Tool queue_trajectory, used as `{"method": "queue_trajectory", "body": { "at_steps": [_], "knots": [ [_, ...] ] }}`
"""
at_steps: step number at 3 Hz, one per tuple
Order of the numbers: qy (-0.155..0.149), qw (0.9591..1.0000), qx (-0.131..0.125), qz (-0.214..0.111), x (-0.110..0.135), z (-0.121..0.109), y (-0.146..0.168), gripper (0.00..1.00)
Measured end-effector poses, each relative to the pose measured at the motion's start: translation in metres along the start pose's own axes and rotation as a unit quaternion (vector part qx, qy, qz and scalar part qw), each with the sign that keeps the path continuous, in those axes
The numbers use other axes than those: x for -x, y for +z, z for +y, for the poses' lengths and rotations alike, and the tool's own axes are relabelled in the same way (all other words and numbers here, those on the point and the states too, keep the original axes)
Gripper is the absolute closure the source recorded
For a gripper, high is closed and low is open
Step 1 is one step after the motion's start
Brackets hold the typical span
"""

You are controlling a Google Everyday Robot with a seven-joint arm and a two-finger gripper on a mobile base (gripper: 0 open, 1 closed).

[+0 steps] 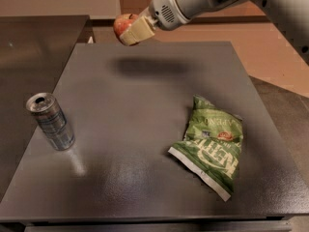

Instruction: Pick apple

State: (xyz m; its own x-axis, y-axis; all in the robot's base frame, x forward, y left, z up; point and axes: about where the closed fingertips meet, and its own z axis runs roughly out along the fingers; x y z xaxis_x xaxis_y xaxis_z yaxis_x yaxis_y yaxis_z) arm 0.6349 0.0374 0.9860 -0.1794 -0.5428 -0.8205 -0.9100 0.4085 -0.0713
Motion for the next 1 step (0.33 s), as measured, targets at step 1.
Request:
{"method": "queue_trajectory", "body": {
  "at_steps": [1],
  "knots": [
    [0.0, 1.0, 0.0, 0.0, 0.0, 0.0, 0.0001, 1.0]
  ]
}}
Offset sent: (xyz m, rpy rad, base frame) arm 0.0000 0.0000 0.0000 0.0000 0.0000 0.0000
